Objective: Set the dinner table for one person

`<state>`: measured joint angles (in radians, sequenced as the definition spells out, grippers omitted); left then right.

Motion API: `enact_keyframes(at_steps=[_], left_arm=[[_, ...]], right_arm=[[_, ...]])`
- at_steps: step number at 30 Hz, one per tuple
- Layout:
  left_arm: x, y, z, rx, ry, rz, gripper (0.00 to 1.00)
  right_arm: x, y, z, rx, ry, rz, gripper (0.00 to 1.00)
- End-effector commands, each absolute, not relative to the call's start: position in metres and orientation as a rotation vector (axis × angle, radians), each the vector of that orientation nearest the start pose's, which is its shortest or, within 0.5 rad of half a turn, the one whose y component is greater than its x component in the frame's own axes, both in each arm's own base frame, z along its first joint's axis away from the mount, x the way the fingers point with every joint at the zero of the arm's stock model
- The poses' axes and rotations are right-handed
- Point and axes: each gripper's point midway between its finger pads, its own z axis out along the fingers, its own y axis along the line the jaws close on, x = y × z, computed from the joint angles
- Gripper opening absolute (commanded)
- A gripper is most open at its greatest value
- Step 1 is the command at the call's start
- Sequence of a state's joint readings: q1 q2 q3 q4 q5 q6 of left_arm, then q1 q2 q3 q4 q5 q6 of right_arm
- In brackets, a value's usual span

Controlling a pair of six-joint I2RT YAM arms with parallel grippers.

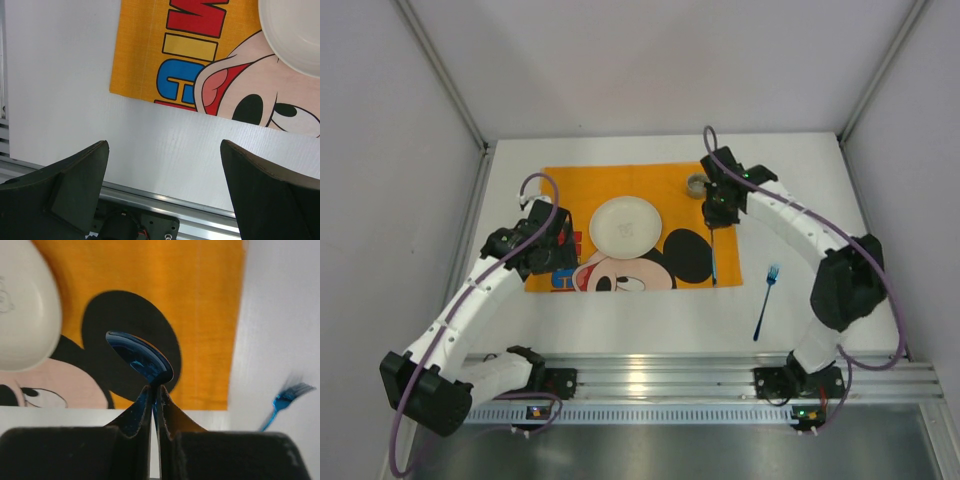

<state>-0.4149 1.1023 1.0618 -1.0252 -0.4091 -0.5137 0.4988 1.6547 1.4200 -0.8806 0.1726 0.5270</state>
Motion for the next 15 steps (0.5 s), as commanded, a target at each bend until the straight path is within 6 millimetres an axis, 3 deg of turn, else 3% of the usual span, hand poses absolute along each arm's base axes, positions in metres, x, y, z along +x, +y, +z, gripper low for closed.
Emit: enact_keyframes(at_steps=[1, 2, 3, 6, 8, 11, 15], left_arm=[[0.241, -0.048, 0.179, -0.240, 2.458, 0.171, 0.99], [0.240, -0.046, 0.180, -0.236, 2.463, 0.183, 0.99], [0.241, -0.046, 0.184, -0.241, 2.452, 0.179, 0.99], [0.239, -0.043, 0.191, -0.249, 2.441, 0.183, 0.99], [0.238, -0.042, 0.194, -0.253, 2.433, 0.180, 0.99], [0.232, -0.040, 0.194, -0.265, 2.437, 0.185, 0.99], [0.226, -0.036, 0.193, -0.272, 2.436, 0.192, 0.99]], right_arm=[[0.372, 0.221, 0.149, 0.031, 2.608, 0.240, 0.00], [0.380, 0.230, 0.132, 0.009, 2.641, 0.224, 0.00], [0.392, 0.243, 0.142, -0.001, 2.616, 0.269, 0.00], [0.409, 0.270, 0.134, -0.017, 2.633, 0.334, 0.00], [0.415, 0.279, 0.119, -0.014, 2.659, 0.324, 0.00], [0.425, 0.286, 0.114, 0.004, 2.656, 0.327, 0.00], [0.430, 0.285, 0.081, 0.014, 2.705, 0.265, 0.00]])
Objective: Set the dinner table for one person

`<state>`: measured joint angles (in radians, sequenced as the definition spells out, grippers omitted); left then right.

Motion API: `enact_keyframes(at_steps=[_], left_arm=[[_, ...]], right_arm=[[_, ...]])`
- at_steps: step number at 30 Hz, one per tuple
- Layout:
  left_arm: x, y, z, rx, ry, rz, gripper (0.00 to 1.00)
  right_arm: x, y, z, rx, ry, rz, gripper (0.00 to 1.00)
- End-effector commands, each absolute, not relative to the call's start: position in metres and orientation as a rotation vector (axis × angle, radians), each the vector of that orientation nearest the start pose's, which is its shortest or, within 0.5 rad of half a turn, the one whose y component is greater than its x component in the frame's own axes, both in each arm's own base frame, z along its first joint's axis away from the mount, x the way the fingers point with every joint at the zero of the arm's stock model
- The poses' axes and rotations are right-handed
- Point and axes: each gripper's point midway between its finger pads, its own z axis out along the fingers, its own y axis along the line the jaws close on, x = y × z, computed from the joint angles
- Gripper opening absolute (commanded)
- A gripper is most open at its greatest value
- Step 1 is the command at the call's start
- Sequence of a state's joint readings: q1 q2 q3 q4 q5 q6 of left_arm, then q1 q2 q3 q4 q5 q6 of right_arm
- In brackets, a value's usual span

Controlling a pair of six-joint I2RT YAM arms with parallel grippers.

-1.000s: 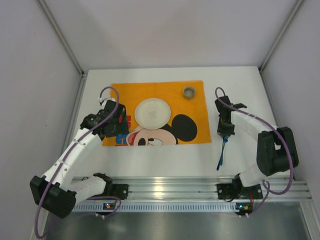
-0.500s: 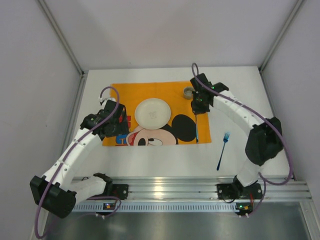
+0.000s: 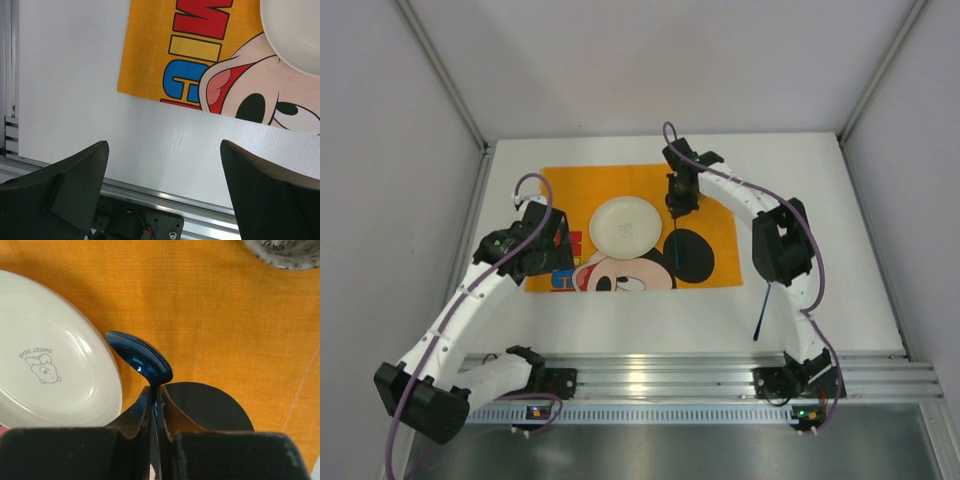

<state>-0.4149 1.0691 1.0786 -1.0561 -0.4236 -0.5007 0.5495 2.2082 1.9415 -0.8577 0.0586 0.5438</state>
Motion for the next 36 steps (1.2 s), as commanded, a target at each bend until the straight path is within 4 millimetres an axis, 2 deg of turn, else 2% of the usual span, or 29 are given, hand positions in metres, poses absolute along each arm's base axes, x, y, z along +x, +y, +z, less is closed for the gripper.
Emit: enact_keyframes(at_steps=[1, 4, 6, 7, 8, 10, 11, 12, 13, 14, 17, 19, 20, 21, 22, 23, 24, 26, 27, 29, 30, 32, 33, 36], left_arm=[[0.225, -0.036, 0.193, -0.274, 2.437, 0.192, 0.99], [0.224, -0.035, 0.196, -0.274, 2.435, 0.191, 0.99], [0.225, -0.035, 0.197, -0.272, 2.436, 0.194, 0.99], [0.226, -0.035, 0.197, -0.273, 2.436, 0.196, 0.99], [0.226, -0.036, 0.196, -0.269, 2.437, 0.199, 0.99], [0.227, -0.036, 0.196, -0.266, 2.440, 0.201, 0.99], [0.228, -0.037, 0.196, -0.260, 2.441, 0.199, 0.99], [0.229, -0.037, 0.195, -0.257, 2.445, 0.202, 0.99], [0.229, -0.037, 0.194, -0.255, 2.447, 0.204, 0.99], [0.230, -0.037, 0.195, -0.254, 2.445, 0.203, 0.99], [0.229, -0.037, 0.194, -0.251, 2.449, 0.206, 0.99], [0.229, -0.037, 0.192, -0.252, 2.449, 0.201, 0.99], [0.229, -0.038, 0.191, -0.254, 2.447, 0.193, 0.99], [0.229, -0.040, 0.188, -0.252, 2.451, 0.179, 0.99], [0.229, -0.042, 0.187, -0.250, 2.455, 0.169, 0.99], [0.230, -0.042, 0.185, -0.245, 2.457, 0.168, 0.99], [0.231, -0.044, 0.184, -0.243, 2.460, 0.161, 0.99], [0.233, -0.046, 0.179, -0.230, 2.472, 0.166, 0.99], [0.234, -0.047, 0.179, -0.228, 2.474, 0.163, 0.99], [0.236, -0.049, 0.174, -0.212, 2.486, 0.159, 0.99], [0.238, -0.050, 0.174, -0.209, 2.485, 0.154, 0.99], [0.240, -0.054, 0.173, -0.202, 2.486, 0.133, 0.99], [0.241, -0.056, 0.173, -0.202, 2.491, 0.129, 0.99], [0.242, -0.059, 0.173, -0.200, 2.495, 0.112, 0.99]], right_arm=[[0.430, 0.285, 0.075, 0.016, 2.714, 0.257, 0.00], [0.432, 0.278, 0.061, 0.028, 2.732, 0.207, 0.00], [0.433, 0.272, 0.058, 0.053, 2.736, 0.186, 0.08], [0.434, 0.270, 0.057, 0.066, 2.733, 0.179, 0.15], [0.436, 0.266, 0.058, 0.075, 2.730, 0.175, 0.29], [0.439, 0.266, 0.060, 0.080, 2.725, 0.184, 0.41], [0.439, 0.265, 0.062, 0.085, 2.722, 0.186, 0.50], [0.438, 0.264, 0.068, 0.087, 2.714, 0.192, 0.52], [0.437, 0.263, 0.072, 0.091, 2.710, 0.197, 0.53], [0.436, 0.261, 0.090, 0.095, 2.682, 0.216, 0.54], [0.419, 0.238, 0.101, 0.110, 2.666, 0.159, 0.54], [0.396, 0.216, 0.110, 0.129, 2.644, 0.150, 0.54], [0.390, 0.202, 0.129, 0.164, 2.599, 0.175, 0.54], [0.370, 0.186, 0.107, 0.181, 2.649, 0.134, 0.54], [0.361, 0.175, 0.105, 0.203, 2.655, 0.127, 0.53], [0.355, 0.158, 0.113, 0.250, 2.631, 0.127, 0.52], [0.335, 0.143, 0.093, 0.273, 2.683, 0.086, 0.52], [0.322, 0.123, 0.094, 0.333, 2.670, 0.079, 0.50], [0.305, 0.114, 0.080, 0.348, 2.707, 0.044, 0.50], [0.293, 0.102, 0.078, 0.412, 2.697, 0.019, 0.49], [0.279, 0.093, 0.066, 0.439, 2.725, -0.023, 0.49], [0.268, 0.083, 0.057, 0.538, 2.732, -0.041, 0.46], [0.256, 0.076, 0.046, 0.571, 2.756, -0.071, 0.44], [0.246, 0.063, 0.033, 0.653, 2.771, -0.090, 0.39]])
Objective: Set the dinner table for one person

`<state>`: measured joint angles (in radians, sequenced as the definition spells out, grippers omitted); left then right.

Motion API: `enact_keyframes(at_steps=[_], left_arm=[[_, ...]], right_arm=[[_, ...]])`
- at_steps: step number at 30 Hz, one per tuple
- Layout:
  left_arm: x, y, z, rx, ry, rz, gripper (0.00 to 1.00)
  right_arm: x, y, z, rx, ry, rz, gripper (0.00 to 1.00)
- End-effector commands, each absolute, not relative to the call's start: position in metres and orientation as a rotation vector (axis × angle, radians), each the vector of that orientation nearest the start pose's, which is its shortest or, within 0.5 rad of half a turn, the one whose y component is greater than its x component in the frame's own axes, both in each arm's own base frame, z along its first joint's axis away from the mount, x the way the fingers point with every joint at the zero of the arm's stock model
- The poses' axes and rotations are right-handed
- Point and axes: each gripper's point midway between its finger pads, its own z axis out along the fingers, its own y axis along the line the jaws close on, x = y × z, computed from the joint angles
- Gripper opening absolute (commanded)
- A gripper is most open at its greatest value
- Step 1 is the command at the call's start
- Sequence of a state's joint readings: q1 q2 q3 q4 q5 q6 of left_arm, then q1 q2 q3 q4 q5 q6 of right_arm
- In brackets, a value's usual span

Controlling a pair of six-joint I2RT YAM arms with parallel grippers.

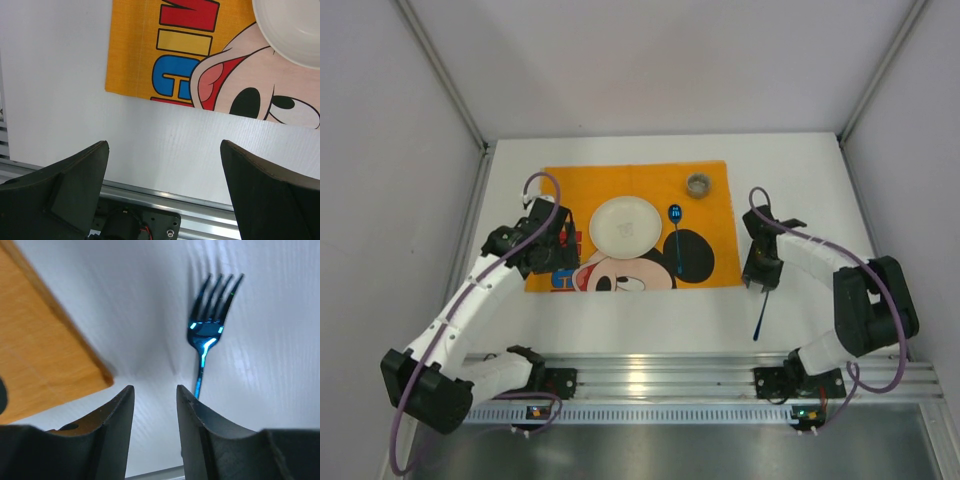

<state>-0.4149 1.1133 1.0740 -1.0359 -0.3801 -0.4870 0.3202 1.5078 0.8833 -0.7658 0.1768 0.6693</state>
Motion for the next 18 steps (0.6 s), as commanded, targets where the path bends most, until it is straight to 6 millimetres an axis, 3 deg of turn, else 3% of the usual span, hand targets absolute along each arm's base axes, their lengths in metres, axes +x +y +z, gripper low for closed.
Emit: enact_keyframes(at_steps=[1, 10, 18], left_arm=[[0.242, -0.059, 0.173, -0.201, 2.496, 0.109, 0.99], [0.234, -0.052, 0.176, -0.209, 2.487, 0.130, 0.99], [0.233, -0.051, 0.175, -0.224, 2.490, 0.137, 0.99]], right_arm=[[0.246, 0.060, 0.031, 0.664, 2.771, -0.094, 0.39], [0.245, 0.039, 0.023, 0.763, 2.749, -0.100, 0.36], [0.247, 0.036, 0.052, 0.780, 2.677, -0.022, 0.37]])
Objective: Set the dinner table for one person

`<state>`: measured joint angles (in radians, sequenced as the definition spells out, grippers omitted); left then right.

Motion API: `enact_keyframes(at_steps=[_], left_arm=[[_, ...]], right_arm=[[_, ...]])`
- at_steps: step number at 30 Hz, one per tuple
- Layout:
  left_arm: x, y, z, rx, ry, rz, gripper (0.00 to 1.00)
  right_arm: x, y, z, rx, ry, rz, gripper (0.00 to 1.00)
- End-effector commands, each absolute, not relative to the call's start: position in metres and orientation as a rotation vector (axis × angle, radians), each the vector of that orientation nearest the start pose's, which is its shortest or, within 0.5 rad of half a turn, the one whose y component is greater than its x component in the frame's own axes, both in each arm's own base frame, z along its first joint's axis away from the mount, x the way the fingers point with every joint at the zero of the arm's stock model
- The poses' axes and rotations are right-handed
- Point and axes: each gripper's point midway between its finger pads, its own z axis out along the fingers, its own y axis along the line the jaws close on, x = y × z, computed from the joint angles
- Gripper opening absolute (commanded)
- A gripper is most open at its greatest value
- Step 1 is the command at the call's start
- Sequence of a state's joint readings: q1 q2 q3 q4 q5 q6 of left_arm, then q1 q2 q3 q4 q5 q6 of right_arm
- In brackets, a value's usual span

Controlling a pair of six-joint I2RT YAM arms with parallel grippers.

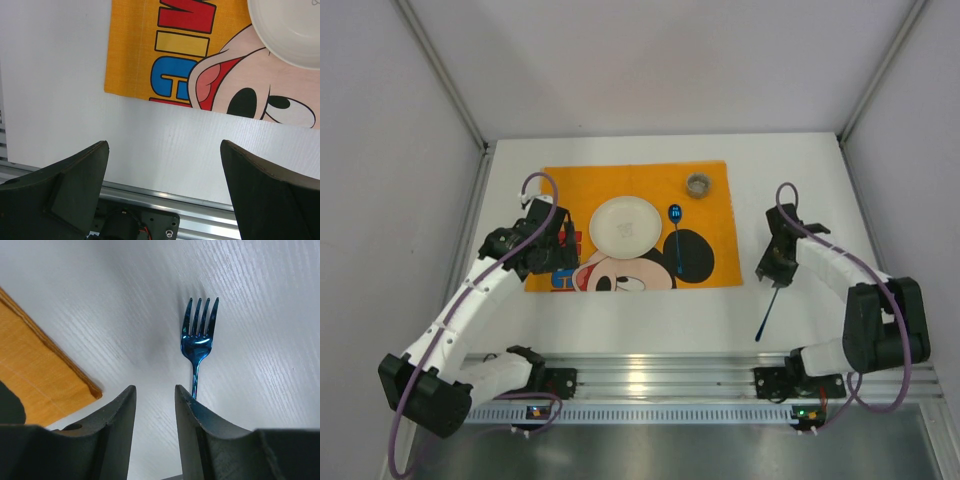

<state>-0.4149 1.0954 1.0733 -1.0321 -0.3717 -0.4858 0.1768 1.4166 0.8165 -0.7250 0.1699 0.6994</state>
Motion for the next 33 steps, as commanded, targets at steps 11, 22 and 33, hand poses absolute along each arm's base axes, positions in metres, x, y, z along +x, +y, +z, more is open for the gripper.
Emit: enact_keyframes(at_steps=[11, 22, 33], left_arm=[[0.236, -0.054, 0.170, -0.217, 2.506, 0.131, 0.99], [0.238, -0.054, 0.174, -0.201, 2.502, 0.137, 0.99], [0.239, -0.054, 0.178, -0.203, 2.491, 0.136, 0.99]], right_arm=[[0.219, 0.018, 0.048, 0.871, 2.701, -0.072, 0.39], [0.214, 0.013, 0.012, 0.988, 2.729, -0.019, 0.36], [0.232, 0.018, -0.010, 0.945, 2.751, 0.012, 0.00]])
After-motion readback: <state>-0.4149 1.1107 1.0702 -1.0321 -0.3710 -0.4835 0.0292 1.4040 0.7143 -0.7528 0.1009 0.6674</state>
